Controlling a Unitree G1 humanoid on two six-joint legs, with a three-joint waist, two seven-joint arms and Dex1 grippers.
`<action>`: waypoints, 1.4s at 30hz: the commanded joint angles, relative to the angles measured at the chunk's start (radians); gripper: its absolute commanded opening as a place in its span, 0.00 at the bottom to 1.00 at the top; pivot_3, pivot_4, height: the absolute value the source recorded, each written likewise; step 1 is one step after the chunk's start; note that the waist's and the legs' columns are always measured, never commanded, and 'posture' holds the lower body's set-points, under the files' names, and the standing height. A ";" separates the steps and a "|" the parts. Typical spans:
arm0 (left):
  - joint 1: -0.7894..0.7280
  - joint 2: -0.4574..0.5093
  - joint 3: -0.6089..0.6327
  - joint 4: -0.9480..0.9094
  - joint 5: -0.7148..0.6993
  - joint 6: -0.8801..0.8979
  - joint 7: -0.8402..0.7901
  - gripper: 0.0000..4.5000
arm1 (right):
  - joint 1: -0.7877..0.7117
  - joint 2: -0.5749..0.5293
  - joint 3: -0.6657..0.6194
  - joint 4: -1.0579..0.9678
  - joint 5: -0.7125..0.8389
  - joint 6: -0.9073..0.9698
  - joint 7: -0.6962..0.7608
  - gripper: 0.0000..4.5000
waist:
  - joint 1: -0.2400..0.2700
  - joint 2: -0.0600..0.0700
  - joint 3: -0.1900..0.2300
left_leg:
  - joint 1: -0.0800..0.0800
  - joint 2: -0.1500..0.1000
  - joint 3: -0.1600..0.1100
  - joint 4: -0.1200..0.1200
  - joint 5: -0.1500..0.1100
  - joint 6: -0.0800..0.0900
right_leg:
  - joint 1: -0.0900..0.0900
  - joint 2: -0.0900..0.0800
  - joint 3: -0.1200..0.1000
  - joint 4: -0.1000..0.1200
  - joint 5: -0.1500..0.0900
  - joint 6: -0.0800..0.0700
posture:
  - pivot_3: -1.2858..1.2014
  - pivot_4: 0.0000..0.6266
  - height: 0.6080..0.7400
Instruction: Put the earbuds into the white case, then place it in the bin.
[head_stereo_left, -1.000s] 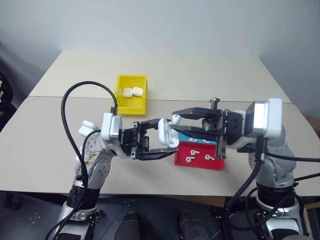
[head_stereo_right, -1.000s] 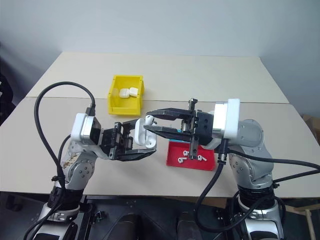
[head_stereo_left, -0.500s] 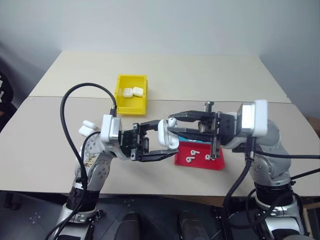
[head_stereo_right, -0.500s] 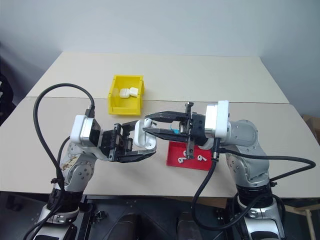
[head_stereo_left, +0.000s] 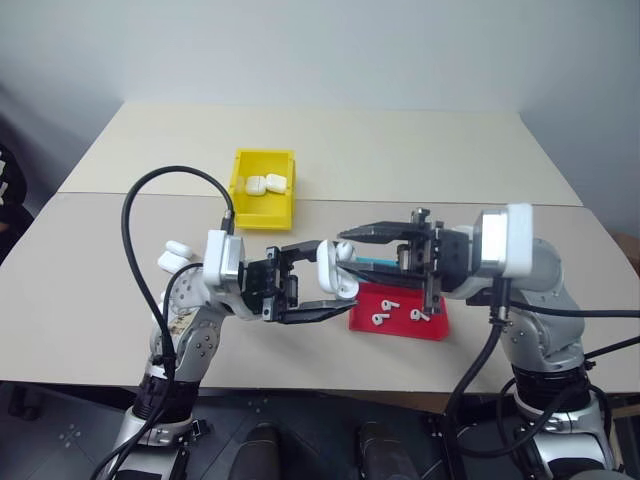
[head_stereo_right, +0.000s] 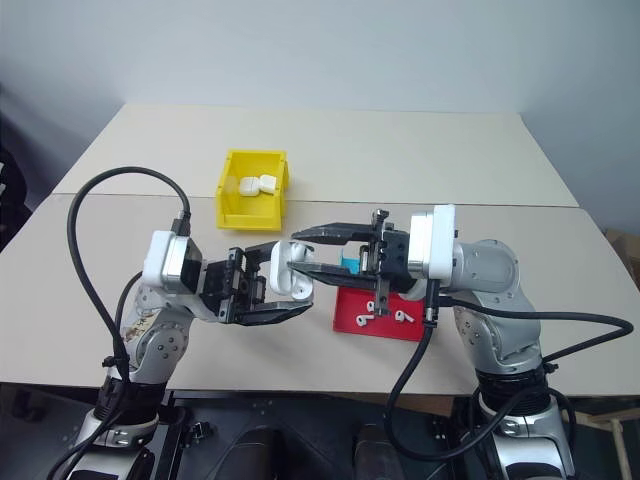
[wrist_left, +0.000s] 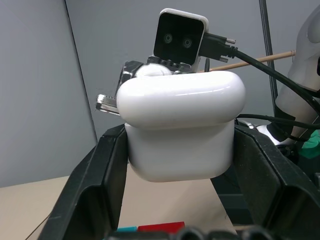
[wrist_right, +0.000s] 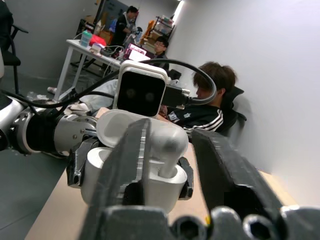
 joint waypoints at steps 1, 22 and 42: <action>-0.015 -0.012 0.007 -0.016 -0.003 -0.022 0.005 0.63 | -0.002 -0.010 0.009 -0.010 -0.014 -0.026 0.007 0.62 | 0.000 0.000 0.000 | 0.000 0.000 0.000 0.000 0.000 0.000 | 0.000 0.000 0.000 0.000 0.000 0.000 | 0.52 0.24 1.00; 0.287 0.170 0.094 -0.054 0.087 -0.141 -0.045 0.63 | -0.393 -0.501 0.303 0.362 -0.415 0.238 0.248 0.62 | -0.014 0.001 0.001 | 0.000 0.000 0.002 -0.004 0.000 0.000 | -0.002 0.000 0.001 -0.003 0.000 -0.001 | 0.52 0.24 1.00; 0.366 0.151 0.071 -0.110 0.151 -0.193 0.063 0.63 | -0.753 -0.048 0.559 1.087 -0.873 0.051 0.257 0.62 | -0.022 0.002 0.001 | -0.003 0.000 0.002 -0.005 0.000 0.000 | -0.007 -0.001 0.001 0.000 0.001 -0.001 | 0.52 0.24 1.00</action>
